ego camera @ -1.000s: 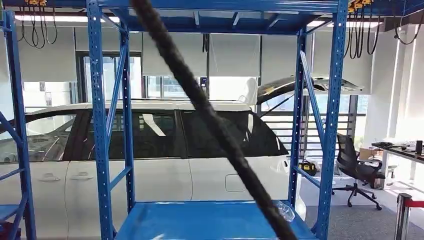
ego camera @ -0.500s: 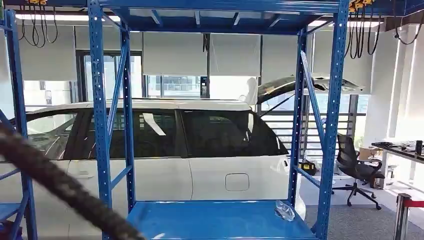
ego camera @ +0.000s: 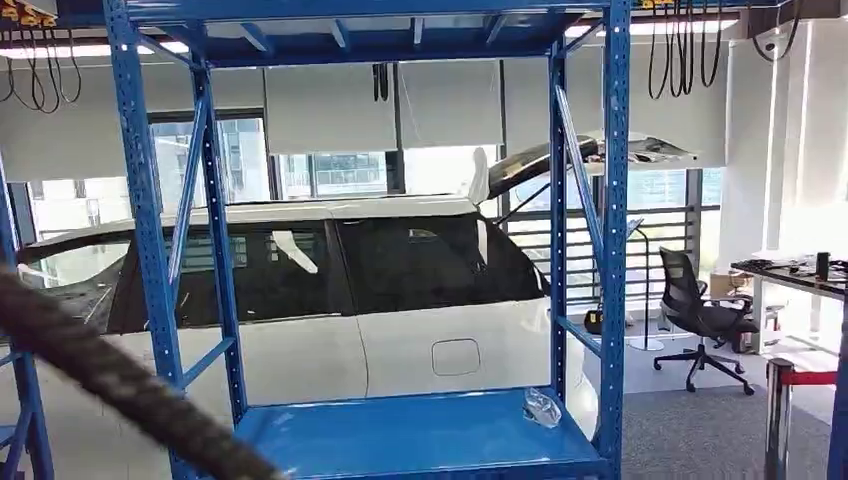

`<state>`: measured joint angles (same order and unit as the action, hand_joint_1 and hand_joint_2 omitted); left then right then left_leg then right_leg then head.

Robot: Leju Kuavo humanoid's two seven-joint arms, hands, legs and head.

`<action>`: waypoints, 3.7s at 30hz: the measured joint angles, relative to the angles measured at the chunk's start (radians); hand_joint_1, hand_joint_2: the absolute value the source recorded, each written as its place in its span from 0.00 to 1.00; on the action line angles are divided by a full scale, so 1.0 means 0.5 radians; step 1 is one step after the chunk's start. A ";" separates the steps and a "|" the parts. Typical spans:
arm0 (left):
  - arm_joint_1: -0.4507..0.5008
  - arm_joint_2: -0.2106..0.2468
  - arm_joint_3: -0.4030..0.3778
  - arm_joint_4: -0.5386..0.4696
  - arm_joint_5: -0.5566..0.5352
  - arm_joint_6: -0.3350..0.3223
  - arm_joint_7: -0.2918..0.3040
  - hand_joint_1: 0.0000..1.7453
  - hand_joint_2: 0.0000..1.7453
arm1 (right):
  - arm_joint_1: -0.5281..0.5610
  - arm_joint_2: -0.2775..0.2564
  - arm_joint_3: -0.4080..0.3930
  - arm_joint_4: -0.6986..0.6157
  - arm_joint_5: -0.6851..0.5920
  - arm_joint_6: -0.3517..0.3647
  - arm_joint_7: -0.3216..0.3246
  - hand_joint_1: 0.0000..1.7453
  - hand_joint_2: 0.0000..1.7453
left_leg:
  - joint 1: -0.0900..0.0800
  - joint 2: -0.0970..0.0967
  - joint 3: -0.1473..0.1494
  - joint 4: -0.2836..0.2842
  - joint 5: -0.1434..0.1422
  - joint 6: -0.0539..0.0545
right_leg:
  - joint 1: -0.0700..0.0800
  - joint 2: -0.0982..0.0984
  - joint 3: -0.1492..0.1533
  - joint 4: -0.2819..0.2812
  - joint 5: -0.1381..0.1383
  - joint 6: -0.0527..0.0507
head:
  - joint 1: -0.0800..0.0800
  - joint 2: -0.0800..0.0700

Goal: Take the parts from the cabinet and place them on the table.

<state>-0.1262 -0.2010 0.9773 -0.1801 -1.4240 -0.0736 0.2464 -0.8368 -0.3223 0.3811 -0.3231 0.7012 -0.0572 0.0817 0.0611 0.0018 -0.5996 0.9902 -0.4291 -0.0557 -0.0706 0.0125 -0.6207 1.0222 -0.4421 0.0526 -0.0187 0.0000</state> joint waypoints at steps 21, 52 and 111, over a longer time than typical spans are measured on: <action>0.015 -0.007 -0.004 0.002 -0.016 0.001 -0.001 0.00 0.00 | 1.281 0.382 -0.256 0.196 -0.251 -0.048 0.320 1.00 1.00 | -0.034 -0.009 0.028 -0.045 0.008 -0.001 | 0.052 -0.017 0.106 -0.139 0.024 -0.023 | 0.011 0.000; 0.052 0.008 0.005 0.004 0.037 0.005 -0.043 0.00 0.00 | 1.555 0.456 -0.912 0.249 -0.690 -0.135 0.125 1.00 1.00 | -0.130 -0.023 -0.008 0.255 -0.134 0.148 | 0.131 0.012 0.127 0.032 -0.137 -0.109 | 0.026 0.000; 0.057 0.021 0.032 0.003 0.004 0.000 -0.055 0.00 0.00 | 1.530 0.517 -0.946 0.252 -0.542 -0.174 0.061 1.00 1.00 | -0.088 0.007 -0.110 0.621 -0.398 0.065 | 0.093 0.042 0.087 0.000 -0.081 -0.131 | 0.020 0.000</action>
<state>-0.0977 -0.1907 0.9934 -0.1785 -1.4222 -0.0736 0.2190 -0.0717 -0.0641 -0.0919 -0.1972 0.4300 -0.1442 0.1121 0.0173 0.0052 -0.6545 1.3005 -0.6281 -0.0230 -0.0238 0.0333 -0.5774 1.0220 -0.4824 -0.0131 -0.0088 0.0000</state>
